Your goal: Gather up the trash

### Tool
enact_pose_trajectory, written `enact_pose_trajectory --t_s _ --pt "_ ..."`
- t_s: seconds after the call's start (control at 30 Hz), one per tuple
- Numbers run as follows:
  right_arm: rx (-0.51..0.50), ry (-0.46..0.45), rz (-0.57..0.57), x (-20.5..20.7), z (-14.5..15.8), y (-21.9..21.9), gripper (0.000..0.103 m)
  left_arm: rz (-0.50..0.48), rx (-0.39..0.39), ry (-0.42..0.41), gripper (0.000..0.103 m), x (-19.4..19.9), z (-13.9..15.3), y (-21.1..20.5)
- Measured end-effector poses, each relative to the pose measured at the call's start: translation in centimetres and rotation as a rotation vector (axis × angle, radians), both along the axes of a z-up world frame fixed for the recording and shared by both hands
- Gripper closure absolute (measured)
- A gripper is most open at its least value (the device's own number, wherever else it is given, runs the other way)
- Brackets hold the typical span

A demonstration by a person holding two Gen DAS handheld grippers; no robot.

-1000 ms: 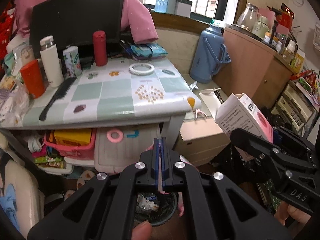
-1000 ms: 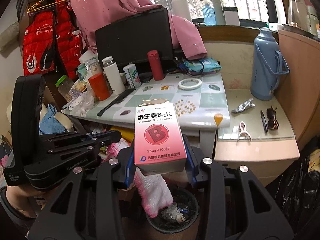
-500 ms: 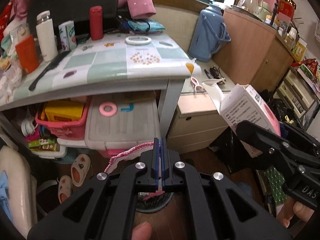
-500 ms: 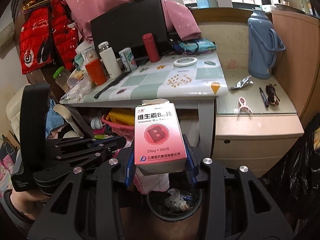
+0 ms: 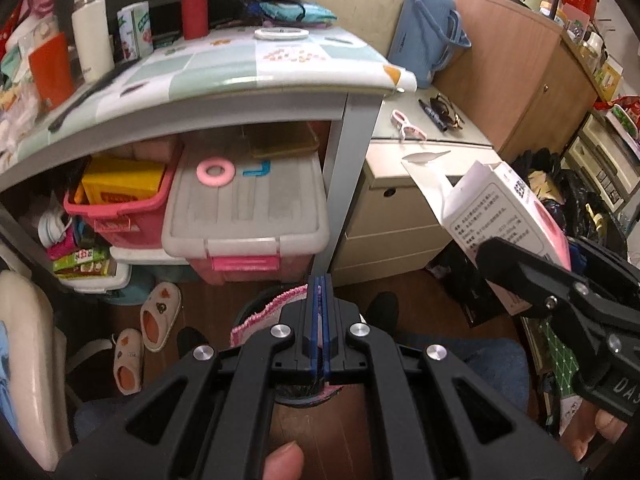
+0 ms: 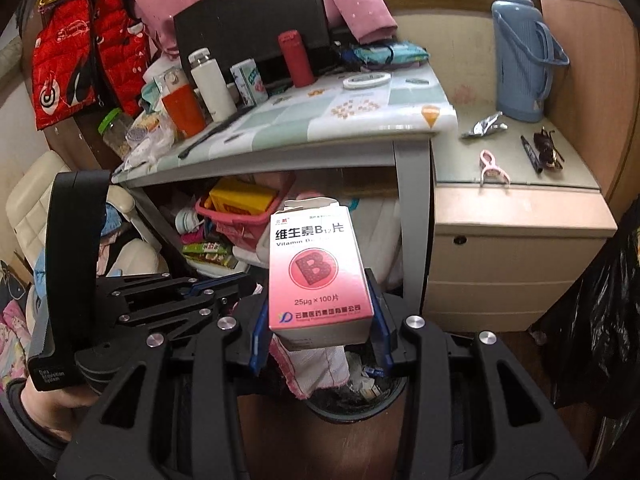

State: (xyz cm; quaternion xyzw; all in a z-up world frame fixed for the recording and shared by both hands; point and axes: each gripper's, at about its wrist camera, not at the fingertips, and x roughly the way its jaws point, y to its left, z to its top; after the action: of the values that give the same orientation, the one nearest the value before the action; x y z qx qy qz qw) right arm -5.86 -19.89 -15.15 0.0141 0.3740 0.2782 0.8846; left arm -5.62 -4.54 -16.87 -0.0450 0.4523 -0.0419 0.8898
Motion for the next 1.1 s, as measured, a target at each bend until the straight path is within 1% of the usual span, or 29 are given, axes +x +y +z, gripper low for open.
enact_pose_trajectory --t_s 0.37,0.5,0.83,1.1 --pt "-0.015 0.07 -0.009 0.1 -4.7 -0.3 0.062 -0.005 0.007 0.063 0.101 0.1 -4.3 -0.3" --pt "-0.018 0.087 -0.013 0.4 -5.8 -0.5 0.062 -0.003 0.003 0.094 0.101 0.5 -6.0 -0.2" --pt "-0.032 0.143 -0.013 2.0 -8.8 -0.4 0.062 0.01 -0.002 0.157 0.101 2.1 -9.7 0.3" --pt "-0.046 0.199 -0.005 3.5 -12.0 0.1 0.062 0.013 0.004 0.224 0.101 3.4 -13.5 0.6"
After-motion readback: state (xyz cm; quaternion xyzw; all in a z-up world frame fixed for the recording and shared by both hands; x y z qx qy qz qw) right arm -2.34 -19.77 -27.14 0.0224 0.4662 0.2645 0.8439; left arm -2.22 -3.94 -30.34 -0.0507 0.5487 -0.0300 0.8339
